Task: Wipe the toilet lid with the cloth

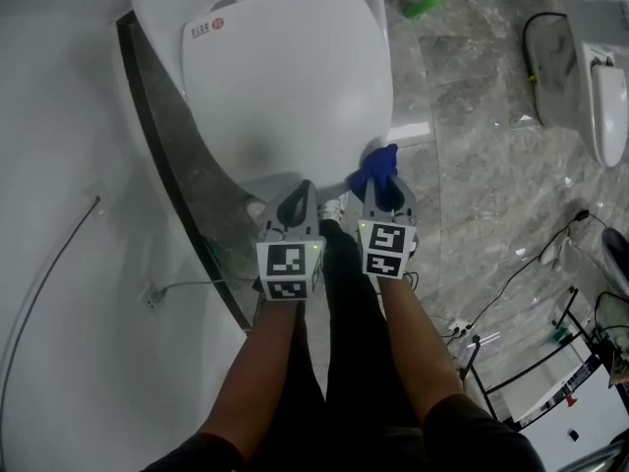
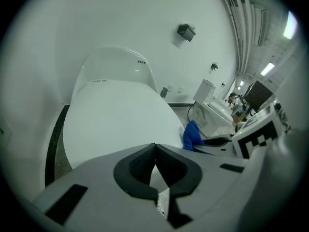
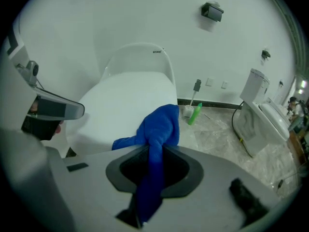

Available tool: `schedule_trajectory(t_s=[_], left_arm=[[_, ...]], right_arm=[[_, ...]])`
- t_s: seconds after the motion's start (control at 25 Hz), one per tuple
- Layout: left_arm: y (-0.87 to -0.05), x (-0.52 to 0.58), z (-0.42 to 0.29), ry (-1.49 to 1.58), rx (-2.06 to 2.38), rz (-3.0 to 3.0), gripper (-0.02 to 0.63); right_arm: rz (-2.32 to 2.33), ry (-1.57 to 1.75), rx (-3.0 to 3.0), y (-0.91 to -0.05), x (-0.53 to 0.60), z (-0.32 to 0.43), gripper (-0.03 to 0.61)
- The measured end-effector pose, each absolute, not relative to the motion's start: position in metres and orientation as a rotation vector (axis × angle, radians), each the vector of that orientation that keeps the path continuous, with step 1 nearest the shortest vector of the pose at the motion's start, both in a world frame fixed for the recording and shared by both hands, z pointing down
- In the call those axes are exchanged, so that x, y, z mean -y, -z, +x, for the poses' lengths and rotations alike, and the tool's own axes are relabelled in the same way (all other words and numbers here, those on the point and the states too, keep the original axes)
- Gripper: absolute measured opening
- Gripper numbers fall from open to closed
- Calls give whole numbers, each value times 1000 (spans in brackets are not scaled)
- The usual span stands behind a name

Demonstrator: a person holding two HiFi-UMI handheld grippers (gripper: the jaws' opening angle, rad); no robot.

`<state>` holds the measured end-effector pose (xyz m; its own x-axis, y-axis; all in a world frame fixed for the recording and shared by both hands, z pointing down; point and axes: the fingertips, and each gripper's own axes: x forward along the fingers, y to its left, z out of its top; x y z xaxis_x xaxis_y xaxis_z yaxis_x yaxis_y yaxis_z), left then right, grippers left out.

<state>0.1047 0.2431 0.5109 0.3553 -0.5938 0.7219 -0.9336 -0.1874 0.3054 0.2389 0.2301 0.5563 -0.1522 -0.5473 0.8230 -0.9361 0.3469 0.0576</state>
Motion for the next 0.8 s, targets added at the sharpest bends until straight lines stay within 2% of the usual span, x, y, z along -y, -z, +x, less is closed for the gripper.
schedule_trajectory(t_s=[0.24, 0.52, 0.8], left_arm=[[-459, -218, 95, -736, 1344, 2021, 9], [-298, -172, 33, -629, 1542, 2055, 9], [-138, -149, 9, -465, 1717, 2132, 9]], right_arm=[[1286, -645, 1891, -517, -211, 233, 67], [1352, -528, 2159, -315, -173, 194, 67], [1320, -254, 2401, -134, -133, 157, 67]])
